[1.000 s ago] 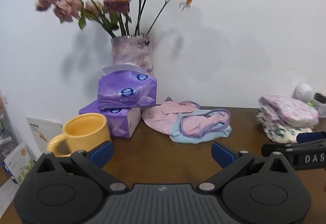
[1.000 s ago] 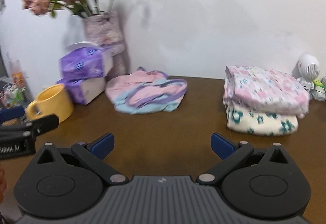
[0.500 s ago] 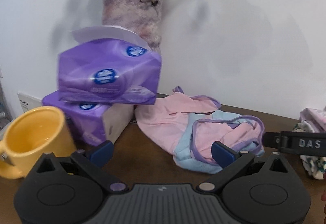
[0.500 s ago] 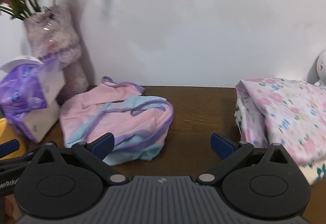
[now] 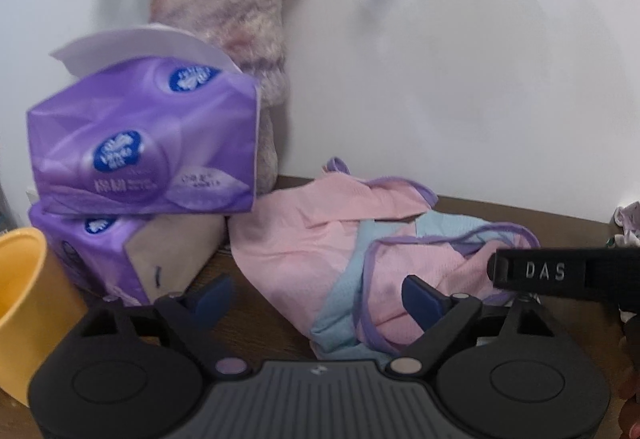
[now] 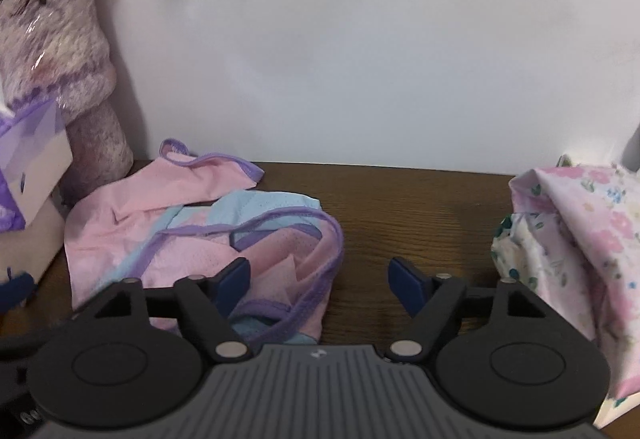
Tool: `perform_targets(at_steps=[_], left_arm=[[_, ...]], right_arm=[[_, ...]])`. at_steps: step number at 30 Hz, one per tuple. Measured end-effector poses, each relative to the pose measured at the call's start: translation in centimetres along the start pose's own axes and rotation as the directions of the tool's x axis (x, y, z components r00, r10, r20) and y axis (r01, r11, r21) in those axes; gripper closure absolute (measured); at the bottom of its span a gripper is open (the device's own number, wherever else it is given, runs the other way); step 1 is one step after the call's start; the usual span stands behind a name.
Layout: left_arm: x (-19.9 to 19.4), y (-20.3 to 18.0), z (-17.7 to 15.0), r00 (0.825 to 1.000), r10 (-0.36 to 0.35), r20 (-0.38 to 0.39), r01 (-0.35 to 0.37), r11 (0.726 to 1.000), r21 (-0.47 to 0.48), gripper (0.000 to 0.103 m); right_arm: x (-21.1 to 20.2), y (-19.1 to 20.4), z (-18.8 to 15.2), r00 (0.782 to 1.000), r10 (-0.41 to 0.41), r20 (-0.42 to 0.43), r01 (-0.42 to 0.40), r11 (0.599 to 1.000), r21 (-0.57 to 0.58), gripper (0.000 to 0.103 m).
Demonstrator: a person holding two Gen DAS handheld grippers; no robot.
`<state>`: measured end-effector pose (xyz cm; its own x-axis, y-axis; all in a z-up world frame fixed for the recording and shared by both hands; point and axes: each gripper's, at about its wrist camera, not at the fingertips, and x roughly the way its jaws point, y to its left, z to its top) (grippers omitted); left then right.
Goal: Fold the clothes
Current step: 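Move both grippers toward the crumpled pink-and-blue garment beside the tissue box, then close the left gripper on the garment's purple trim while the right gripper grasps another edge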
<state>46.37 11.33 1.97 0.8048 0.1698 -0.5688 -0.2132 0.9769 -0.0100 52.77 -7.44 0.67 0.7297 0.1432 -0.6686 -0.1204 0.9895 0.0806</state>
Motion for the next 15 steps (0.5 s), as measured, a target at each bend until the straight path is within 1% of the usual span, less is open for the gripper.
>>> perform_targets(at_steps=[1, 2, 3, 4, 6, 7, 8, 9, 10, 11, 12, 13, 15], left_arm=[[0.2, 0.0, -0.1, 1.000, -0.005, -0.009, 0.005, 1.000, 0.001, 0.024], [0.4, 0.0, -0.2, 1.000, -0.009, -0.018, 0.009, 1.000, 0.002, 0.026], [0.5, 0.1, -0.3, 1.000, -0.011, -0.022, 0.011, 1.000, -0.003, 0.032], [0.6, 0.2, -0.4, 1.000, -0.012, -0.024, 0.012, 1.000, -0.010, 0.040], [0.8, 0.3, -0.6, 0.999, -0.019, -0.030, 0.018, 1.000, -0.022, 0.048], [0.8, 0.5, -0.7, 0.999, -0.024, -0.033, 0.023, 0.999, -0.034, 0.055], [0.8, 0.8, -0.7, 0.999, -0.038, -0.034, 0.036, 0.998, -0.054, 0.059], [0.8, 1.2, -0.7, 0.998, -0.051, -0.039, 0.048, 0.996, -0.074, 0.066], [0.8, 1.5, -0.8, 0.997, -0.063, -0.044, 0.058, 0.994, -0.095, 0.076], [0.8, 1.8, -0.8, 0.995, -0.079, -0.053, 0.073, 0.991, -0.115, 0.081], [0.8, 2.0, -0.8, 0.994, -0.091, -0.060, 0.083, 0.989, -0.124, 0.089], [0.7, 2.1, -0.8, 0.993, -0.101, -0.065, 0.092, 0.987, -0.128, 0.092], [0.3, 2.2, -0.9, 0.992, -0.108, -0.068, 0.099, 0.987, -0.124, 0.094]], right_arm=[[0.2, -0.1, 0.0, 1.000, 0.007, -0.004, -0.007, 1.000, 0.014, 0.037], [0.4, -0.1, 0.0, 1.000, 0.015, -0.009, -0.014, 1.000, 0.028, 0.047], [0.6, -0.2, 0.0, 1.000, 0.021, -0.010, -0.021, 0.999, 0.041, 0.051], [0.7, -0.2, 0.0, 1.000, 0.021, 0.002, -0.021, 0.999, 0.049, 0.055], [0.8, -0.1, 0.0, 1.000, 0.025, 0.001, -0.025, 0.998, 0.065, 0.058], [0.8, -0.1, -0.1, 1.000, 0.027, 0.001, -0.027, 0.997, 0.071, 0.064], [0.9, 0.0, -0.1, 0.999, 0.032, -0.002, -0.032, 0.997, 0.073, 0.072], [0.9, 0.0, -0.1, 0.999, 0.044, -0.002, -0.043, 0.996, 0.076, 0.076], [0.9, 0.1, -0.1, 0.999, 0.053, -0.002, -0.053, 0.996, 0.077, 0.082], [0.8, 0.2, -0.2, 0.998, 0.063, -0.003, -0.063, 0.995, 0.078, 0.084], [0.7, 0.3, -0.2, 0.997, 0.078, -0.006, -0.077, 0.994, 0.076, 0.086], [0.5, 0.3, -0.2, 0.996, 0.086, -0.002, -0.086, 0.993, 0.077, 0.088], [-0.1, 0.4, -0.2, 0.995, 0.103, 0.009, -0.104, 0.992, 0.077, 0.095]])
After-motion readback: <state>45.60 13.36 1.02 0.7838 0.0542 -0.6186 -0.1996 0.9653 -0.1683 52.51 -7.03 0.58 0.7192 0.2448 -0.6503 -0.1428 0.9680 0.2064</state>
